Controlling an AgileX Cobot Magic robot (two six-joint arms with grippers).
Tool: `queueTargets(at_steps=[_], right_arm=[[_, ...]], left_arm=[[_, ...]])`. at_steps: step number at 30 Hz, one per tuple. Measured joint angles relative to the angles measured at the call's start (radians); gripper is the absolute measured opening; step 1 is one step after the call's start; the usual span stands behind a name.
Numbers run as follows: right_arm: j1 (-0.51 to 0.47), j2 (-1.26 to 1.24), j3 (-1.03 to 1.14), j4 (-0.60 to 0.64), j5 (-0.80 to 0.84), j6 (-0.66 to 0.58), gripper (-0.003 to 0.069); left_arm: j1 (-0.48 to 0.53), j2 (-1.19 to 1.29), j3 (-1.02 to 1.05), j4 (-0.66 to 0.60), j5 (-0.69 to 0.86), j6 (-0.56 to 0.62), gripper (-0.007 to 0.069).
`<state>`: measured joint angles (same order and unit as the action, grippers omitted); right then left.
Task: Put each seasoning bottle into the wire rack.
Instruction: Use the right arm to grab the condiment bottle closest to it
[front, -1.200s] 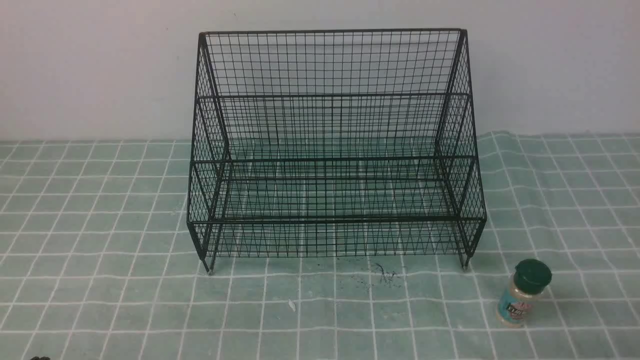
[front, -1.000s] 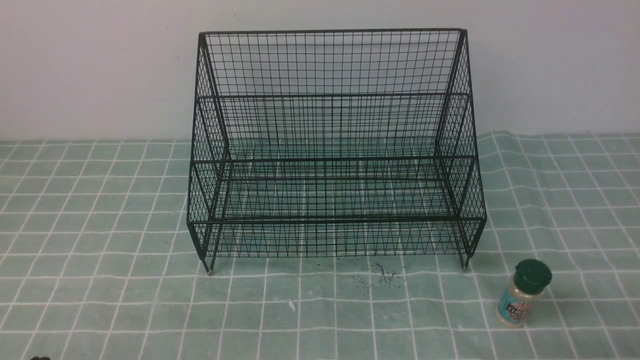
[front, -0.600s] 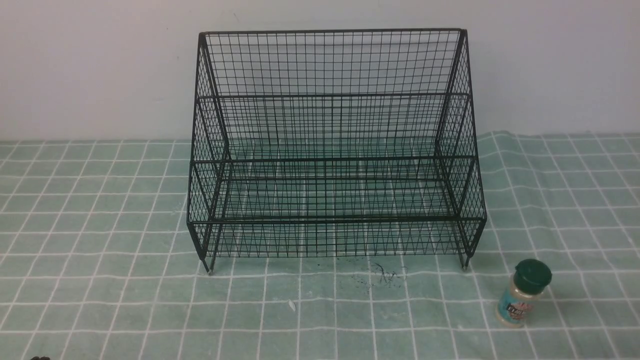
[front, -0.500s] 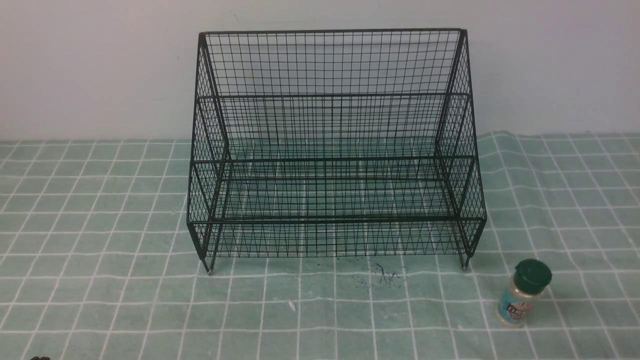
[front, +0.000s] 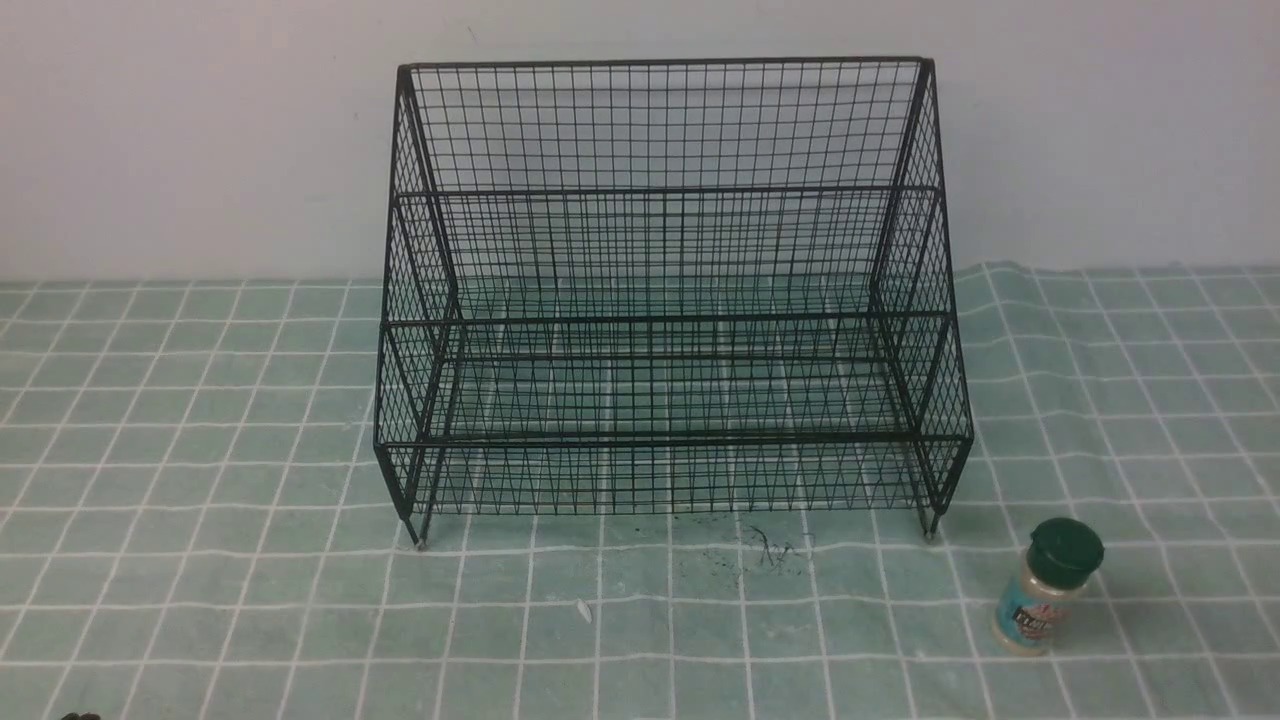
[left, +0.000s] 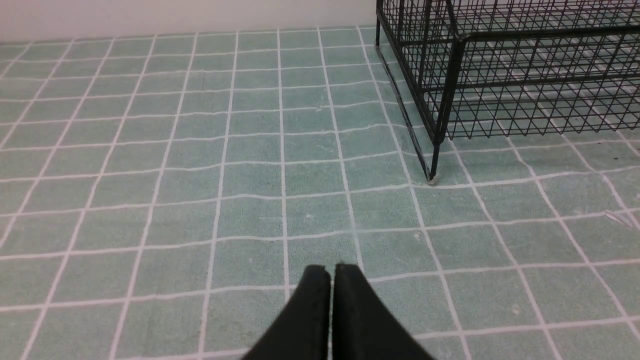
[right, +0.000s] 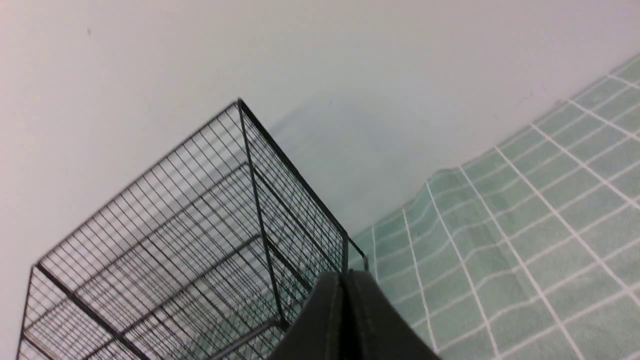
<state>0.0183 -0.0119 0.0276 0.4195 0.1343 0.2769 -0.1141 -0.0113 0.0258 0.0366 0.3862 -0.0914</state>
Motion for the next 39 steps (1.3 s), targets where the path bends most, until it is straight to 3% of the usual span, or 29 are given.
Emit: queueTargets(at_steps=[10, 17, 20, 21, 23, 30, 35, 39], right_arm=[[0.002, 0.0, -0.04, 0.036, -0.09, 0.0, -0.0015], [0.014, 0.229, -0.46, -0.119, 0.373, -0.088, -0.0015], [0.014, 0.528, -0.741, -0.225, 0.759, -0.138, -0.0015], [0.014, 0.545, -0.754, -0.233, 0.78, -0.14, -0.0015], [0.014, 0.757, -0.902, -0.275, 0.996, -0.155, -0.0015], [0.043, 1.061, -1.035, -0.28, 1.091, -0.194, 0.0027], [0.155, 1.213, -1.057, -0.28, 1.006, -0.246, 0.0158], [0.229, 1.309, -1.059, -0.322, 0.901, -0.234, 0.0346]], left_arm=[[0.0, 0.0, 0.0, 0.0, 0.0, 0.0, -0.0006], [0.0, 0.0, 0.0, 0.0, 0.0, 0.0, -0.0006], [0.0, 0.0, 0.0, 0.0, 0.0, 0.0, -0.0006], [0.0, 0.0, 0.0, 0.0, 0.0, 0.0, -0.0006], [0.0, 0.0, 0.0, 0.0, 0.0, 0.0, -0.0006], [0.0, 0.0, 0.0, 0.0, 0.0, 0.0, -0.0006], [0.0, 0.0, 0.0, 0.0, 0.0, 0.0, -0.0006], [0.0, 0.0, 0.0, 0.0, 0.0, 0.0, -0.0006]])
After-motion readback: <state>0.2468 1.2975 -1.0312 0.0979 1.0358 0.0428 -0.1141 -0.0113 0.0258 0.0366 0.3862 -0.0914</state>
